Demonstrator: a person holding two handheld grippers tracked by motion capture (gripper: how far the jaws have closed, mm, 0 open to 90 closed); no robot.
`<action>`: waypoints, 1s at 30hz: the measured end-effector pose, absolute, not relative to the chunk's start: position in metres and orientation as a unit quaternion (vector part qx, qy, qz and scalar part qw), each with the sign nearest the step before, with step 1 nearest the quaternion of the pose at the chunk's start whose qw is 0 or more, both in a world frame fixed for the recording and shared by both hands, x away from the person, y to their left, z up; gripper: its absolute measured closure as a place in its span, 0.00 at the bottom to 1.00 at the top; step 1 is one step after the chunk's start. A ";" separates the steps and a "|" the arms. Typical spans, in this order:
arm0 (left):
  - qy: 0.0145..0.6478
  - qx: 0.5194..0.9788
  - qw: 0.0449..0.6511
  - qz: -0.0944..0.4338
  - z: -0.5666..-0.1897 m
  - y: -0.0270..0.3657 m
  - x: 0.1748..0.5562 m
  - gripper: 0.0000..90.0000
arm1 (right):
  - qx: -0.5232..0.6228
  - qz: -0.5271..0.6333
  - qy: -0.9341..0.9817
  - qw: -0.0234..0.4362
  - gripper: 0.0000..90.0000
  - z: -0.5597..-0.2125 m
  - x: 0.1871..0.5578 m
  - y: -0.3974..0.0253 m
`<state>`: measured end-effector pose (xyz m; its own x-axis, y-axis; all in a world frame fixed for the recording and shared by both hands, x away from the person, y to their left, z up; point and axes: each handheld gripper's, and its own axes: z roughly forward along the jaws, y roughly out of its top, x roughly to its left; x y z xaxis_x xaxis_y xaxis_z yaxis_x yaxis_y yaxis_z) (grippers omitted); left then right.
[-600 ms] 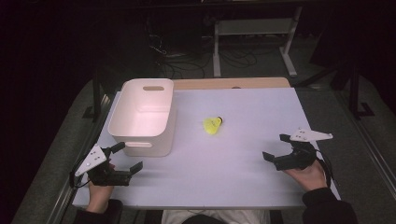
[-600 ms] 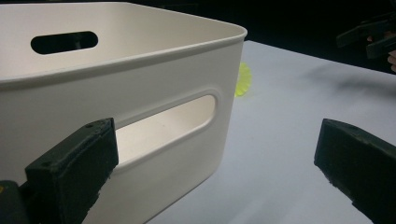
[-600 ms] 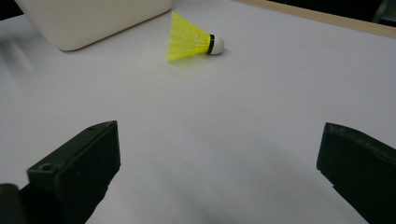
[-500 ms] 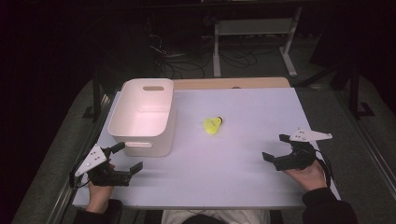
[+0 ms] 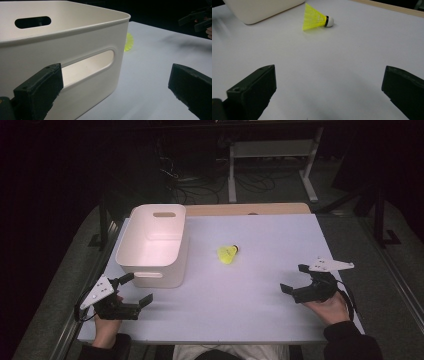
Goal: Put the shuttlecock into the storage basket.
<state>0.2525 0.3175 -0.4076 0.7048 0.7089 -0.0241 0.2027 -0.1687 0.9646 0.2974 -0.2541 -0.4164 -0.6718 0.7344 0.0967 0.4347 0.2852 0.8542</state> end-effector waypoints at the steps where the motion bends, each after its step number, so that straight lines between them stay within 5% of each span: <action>1: 0.312 0.731 0.564 0.224 -0.408 0.318 0.252 0.00 | 0.372 0.468 0.786 0.158 0.00 -0.416 0.297 -0.253; 30: 0.312 0.733 0.561 0.224 -0.408 0.318 0.251 0.00 | 0.353 0.451 0.806 0.151 0.00 -0.395 0.299 -0.249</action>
